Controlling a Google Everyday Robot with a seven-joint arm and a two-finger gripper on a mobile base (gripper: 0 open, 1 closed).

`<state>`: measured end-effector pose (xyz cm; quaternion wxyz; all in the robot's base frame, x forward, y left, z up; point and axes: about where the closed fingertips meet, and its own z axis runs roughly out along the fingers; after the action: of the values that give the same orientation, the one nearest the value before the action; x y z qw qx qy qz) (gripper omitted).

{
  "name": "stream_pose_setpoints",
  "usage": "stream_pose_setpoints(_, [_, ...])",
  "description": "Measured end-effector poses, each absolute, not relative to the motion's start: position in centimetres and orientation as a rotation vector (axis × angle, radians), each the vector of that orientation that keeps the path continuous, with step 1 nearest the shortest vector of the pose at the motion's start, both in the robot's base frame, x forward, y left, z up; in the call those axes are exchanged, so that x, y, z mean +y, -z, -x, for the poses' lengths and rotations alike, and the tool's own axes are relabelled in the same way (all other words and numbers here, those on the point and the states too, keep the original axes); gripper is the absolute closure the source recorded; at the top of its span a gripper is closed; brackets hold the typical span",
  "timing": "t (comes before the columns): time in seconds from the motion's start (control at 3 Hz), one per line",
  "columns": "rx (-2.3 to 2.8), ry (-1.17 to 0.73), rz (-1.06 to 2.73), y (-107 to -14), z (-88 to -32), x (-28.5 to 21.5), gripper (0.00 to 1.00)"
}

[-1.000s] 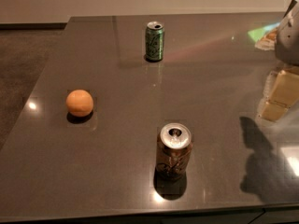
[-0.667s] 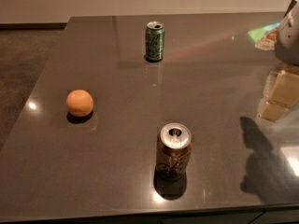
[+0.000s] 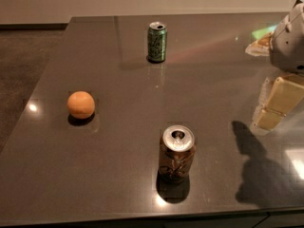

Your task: Move orange can near green can

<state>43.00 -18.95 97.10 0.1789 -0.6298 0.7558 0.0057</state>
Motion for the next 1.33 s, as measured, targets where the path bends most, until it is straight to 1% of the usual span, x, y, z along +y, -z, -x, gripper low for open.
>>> stream_pose_setpoints(0.33, [2.013,-0.210,1.794,-96.2,-40.5,-15.5,0.00])
stream_pose_setpoints(0.67, [1.925,-0.344,1.795,-95.4,-38.4,-12.8,0.00])
stream_pose_setpoints(1.33, [1.775,-0.507,1.803,-91.8,-35.3,-7.3,0.00])
